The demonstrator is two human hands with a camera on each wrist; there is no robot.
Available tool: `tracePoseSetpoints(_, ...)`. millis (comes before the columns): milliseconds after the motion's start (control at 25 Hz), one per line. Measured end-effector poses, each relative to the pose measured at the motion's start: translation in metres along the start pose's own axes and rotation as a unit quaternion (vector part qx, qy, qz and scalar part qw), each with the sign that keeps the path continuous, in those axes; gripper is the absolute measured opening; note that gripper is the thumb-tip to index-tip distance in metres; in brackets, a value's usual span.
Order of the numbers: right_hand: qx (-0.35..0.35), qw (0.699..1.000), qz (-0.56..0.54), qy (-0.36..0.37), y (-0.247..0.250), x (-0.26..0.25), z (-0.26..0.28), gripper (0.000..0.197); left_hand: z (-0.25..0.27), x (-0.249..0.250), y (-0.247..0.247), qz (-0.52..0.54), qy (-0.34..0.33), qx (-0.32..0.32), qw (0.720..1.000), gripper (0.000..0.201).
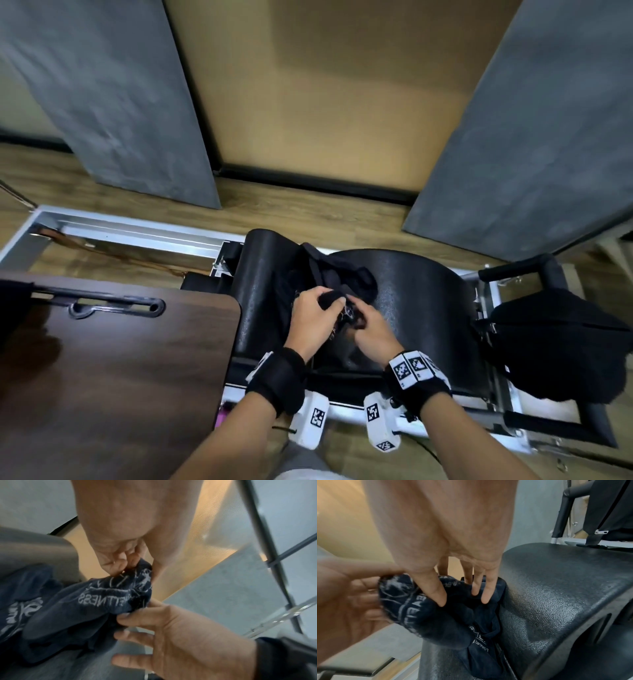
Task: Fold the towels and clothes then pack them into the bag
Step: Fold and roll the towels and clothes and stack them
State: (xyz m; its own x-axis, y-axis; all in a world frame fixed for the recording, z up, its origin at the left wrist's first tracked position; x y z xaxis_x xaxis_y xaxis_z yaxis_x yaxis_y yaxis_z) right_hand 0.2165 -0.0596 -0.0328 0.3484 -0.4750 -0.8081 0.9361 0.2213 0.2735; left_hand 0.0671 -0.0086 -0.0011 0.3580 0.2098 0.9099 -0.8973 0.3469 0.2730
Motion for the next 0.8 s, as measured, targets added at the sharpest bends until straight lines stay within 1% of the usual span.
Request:
tracePoseSetpoints(40,0.011,1.0,0.007,0.011,0.0,-0.006,0.01,0.07,0.012,0.011,0.004,-0.006,-0.015,-0.011,1.0,0.007)
tracePoseSetpoints(120,0.057,0.997,0.023,0.041,0.004,-0.017,0.035,0.051,0.037,0.029,0.013,-0.007,-0.044,-0.031,0.999,0.014)
tracePoseSetpoints(200,0.105,0.99,0.029,0.09,0.008,-0.03,0.069,0.033,0.065,0.043,0.023,-0.008,-0.083,-0.045,0.995,0.02)
tracePoseSetpoints(240,0.114,0.986,0.015,0.121,0.008,-0.039,0.087,0.028,0.08,0.05,0.029,-0.018,-0.101,-0.046,0.994,0.025)
tracePoseSetpoints(280,0.116,0.982,-0.008,0.151,0.009,-0.047,0.102,0.025,0.091,0.054,0.035,-0.035,-0.115,-0.039,0.992,0.031)
tracePoseSetpoints(360,0.132,0.97,-0.045,0.199,0.01,-0.065,0.143,0.019,0.123,0.067,0.05,-0.09,-0.151,-0.003,0.984,0.044)
tracePoseSetpoints(440,0.165,0.955,-0.069,0.236,0.011,-0.081,0.184,0.021,0.159,0.082,0.062,-0.12,-0.194,0.032,0.973,0.054)
tracePoseSetpoints(520,0.184,0.942,-0.105,0.261,0.004,-0.095,0.22,0.028,0.197,0.095,0.07,-0.106,-0.231,0.051,0.966,0.058)
tracePoseSetpoints(600,0.19,0.934,-0.136,0.269,-0.007,-0.106,0.248,0.028,0.224,0.099,0.079,-0.091,-0.231,0.062,0.967,0.062)
tracePoseSetpoints(680,0.192,0.929,-0.124,0.291,-0.021,-0.12,0.281,0.021,0.258,0.101,0.089,-0.085,-0.219,0.07,0.97,0.065)
tracePoseSetpoints(720,0.184,0.927,-0.113,0.305,-0.029,-0.128,0.295,0.016,0.274,0.101,0.093,-0.074,-0.223,0.07,0.97,0.062)
tracePoseSetpoints(760,0.172,0.927,-0.106,0.317,-0.038,-0.137,0.31,0.016,0.291,0.099,0.097,-0.046,-0.237,0.068,0.968,0.052)
tracePoseSetpoints(800,0.162,0.926,-0.101,0.327,-0.047,-0.147,0.323,0.022,0.307,0.097,0.098,-0.006,-0.257,0.053,0.965,0.051)
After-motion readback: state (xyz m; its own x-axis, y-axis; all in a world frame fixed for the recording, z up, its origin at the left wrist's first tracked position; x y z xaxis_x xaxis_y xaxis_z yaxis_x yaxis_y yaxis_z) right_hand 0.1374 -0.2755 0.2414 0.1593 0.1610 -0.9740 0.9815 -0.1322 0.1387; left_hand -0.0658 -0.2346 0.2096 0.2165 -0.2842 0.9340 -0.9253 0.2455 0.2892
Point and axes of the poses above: each hand's wrist, its own z-axis away from the middle knuckle, its own y-axis out of the back of the hand, x = y × z, the point moved 7 cm from there along -z, towards the middle knuckle, and after that the axes turned 9 degrees about -x, right-handed, at the moved point
